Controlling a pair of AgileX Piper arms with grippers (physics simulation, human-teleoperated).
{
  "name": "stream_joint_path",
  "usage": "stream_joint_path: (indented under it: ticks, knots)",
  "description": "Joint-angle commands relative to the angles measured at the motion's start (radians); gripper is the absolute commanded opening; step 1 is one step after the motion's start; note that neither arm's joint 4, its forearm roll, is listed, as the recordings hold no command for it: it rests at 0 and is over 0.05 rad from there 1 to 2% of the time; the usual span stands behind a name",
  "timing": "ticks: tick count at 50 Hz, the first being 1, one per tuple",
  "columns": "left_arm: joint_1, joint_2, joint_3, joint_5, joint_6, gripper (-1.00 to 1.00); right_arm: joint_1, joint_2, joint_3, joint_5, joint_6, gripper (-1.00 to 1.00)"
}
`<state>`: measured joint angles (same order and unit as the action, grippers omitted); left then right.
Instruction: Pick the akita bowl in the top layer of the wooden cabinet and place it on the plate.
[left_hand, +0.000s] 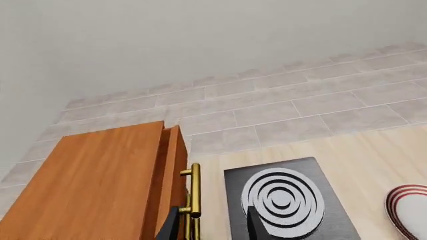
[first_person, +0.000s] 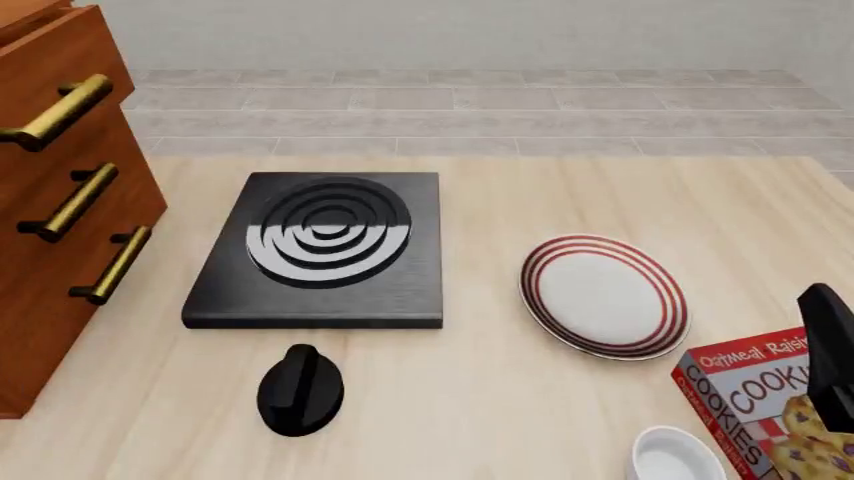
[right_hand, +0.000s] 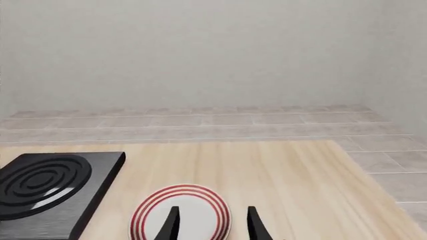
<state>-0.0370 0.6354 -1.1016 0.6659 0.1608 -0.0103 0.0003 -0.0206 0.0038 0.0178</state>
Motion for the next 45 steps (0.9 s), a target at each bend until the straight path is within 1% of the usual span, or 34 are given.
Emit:
stream_joint_path:
  ticks: [1,5,7,11,15,20,22,24,27,30,32,38,44,45]
  knots:
    - [0.024,0.074,-0.048,0.056,0.027,1.0,0.005,0.0,-0.001,0.004,0.0,1.0]
    - [0.037,0.088,-0.065,0.078,0.049,1.0,0.002,0.0,-0.001,0.006,0.001,1.0]
    - [0.035,0.1,-0.078,0.093,0.04,1.0,0.001,0.0,-0.001,0.006,0.002,1.0]
    - [0.052,0.107,-0.104,0.111,0.061,1.0,0.004,0.0,0.0,0.011,0.005,1.0]
    - [0.037,0.13,-0.133,0.144,0.039,1.0,0.005,0.0,0.002,0.013,0.003,1.0]
    - [0.07,0.151,-0.154,0.161,0.056,1.0,0.002,0.001,0.002,0.013,0.003,1.0]
    - [0.062,0.165,-0.169,0.174,0.033,1.0,0.001,0.001,0.002,0.013,0.003,1.0]
    - [0.068,0.173,-0.17,0.18,0.035,1.0,0.0,0.001,0.003,0.013,0.003,1.0]
    - [0.06,0.183,-0.175,0.191,0.015,1.0,0.001,0.001,0.002,0.012,0.003,1.0]
    - [0.078,0.185,-0.178,0.199,0.03,1.0,-0.001,0.001,0.002,0.014,0.004,1.0]
    - [0.091,0.186,-0.164,0.208,0.053,1.0,-0.002,0.001,0.002,0.015,0.003,1.0]
    - [0.098,0.191,-0.17,0.24,0.026,1.0,-0.003,0.001,0.002,0.015,0.006,1.0]
    - [0.112,0.2,-0.185,0.271,0.032,1.0,0.001,0.0,0.001,0.014,0.009,1.0]
    - [0.117,0.199,-0.186,0.273,0.046,1.0,0.001,0.0,0.001,0.014,0.01,1.0]
